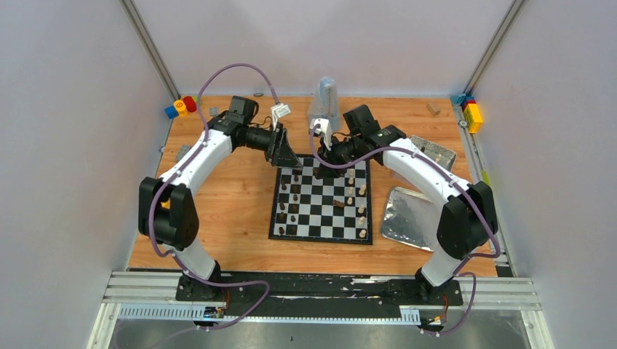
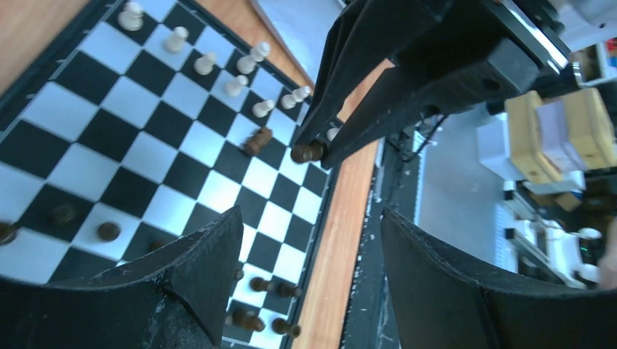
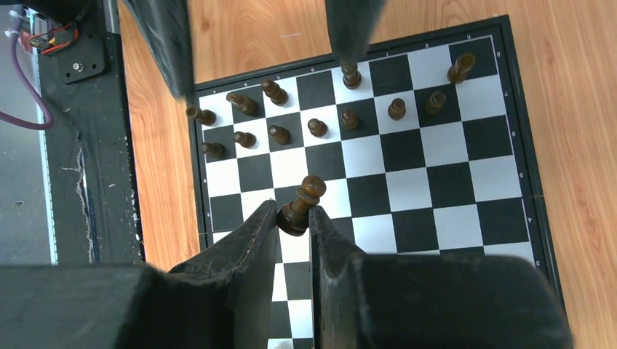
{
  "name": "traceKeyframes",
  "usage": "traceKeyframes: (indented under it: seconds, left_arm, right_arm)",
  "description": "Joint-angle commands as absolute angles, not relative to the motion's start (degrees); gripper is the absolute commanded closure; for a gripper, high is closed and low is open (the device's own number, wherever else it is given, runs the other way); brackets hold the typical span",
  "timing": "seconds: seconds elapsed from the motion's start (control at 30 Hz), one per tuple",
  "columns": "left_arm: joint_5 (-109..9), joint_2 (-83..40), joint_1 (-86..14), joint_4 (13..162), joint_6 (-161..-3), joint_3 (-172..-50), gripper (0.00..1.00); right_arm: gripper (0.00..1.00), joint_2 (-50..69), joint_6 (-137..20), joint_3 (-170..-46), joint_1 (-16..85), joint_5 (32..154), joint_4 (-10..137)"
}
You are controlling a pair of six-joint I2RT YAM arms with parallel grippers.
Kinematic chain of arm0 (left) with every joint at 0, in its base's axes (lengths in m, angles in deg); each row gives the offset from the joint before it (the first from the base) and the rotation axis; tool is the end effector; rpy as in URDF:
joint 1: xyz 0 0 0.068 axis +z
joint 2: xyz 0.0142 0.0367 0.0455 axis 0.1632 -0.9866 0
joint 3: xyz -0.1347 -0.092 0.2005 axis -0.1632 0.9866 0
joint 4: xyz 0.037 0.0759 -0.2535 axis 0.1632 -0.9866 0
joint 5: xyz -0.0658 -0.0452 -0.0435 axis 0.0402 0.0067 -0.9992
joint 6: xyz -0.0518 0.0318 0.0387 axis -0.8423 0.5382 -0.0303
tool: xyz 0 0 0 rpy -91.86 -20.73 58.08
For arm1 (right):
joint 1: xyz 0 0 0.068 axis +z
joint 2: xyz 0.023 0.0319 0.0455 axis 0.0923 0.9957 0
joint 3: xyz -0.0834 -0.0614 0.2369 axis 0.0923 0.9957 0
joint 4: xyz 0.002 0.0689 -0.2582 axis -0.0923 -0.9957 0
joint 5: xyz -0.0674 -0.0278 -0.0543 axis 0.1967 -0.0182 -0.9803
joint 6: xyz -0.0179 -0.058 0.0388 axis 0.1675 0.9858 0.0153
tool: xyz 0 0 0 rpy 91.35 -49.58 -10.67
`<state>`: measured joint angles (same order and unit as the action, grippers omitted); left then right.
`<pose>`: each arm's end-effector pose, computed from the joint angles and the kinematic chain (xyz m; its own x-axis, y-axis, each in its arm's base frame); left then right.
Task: Set up the chess pieces on the board
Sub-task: Pick up the chess piece from the chessboard.
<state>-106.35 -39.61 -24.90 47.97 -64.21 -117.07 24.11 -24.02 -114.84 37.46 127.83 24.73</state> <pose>0.3258 -0.1461 0.2761 -0.6821 0.2408 -0.6905 0.7311 0.2426 -0.6377 0.2963 0.2336 0.2657 -0.2570 -0.5687 -0.7813 -0.9663 0.1660 0.1970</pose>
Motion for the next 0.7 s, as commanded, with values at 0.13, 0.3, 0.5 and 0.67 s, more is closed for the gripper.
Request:
traceKeyframes:
  seconds: [0.13,0.3,0.5,0.67]
  left_arm:
    - [-114.5,-49.1,-29.5,41.0,-67.2,-125.9,0.25]
    - [-116.6,-52.6,-29.7,40.3,-68.0,-127.8,0.30]
    - [-118.9,-54.0,-29.7,40.1,-68.7,-129.0,0.32]
    - [-119.3,-54.9,-29.7,40.6,-70.0,-129.4,0.37]
  right_arm:
    - [1.00,19.7,-23.5,-115.4,38.1,130.8,28.5]
    - [1.00,19.3,-23.6,-114.8,38.1,130.9,28.6]
    - [1.00,19.4,-23.8,-114.2,38.1,131.1,28.9]
    - [1.00,19.5,-23.9,-114.0,38.3,131.3,28.9]
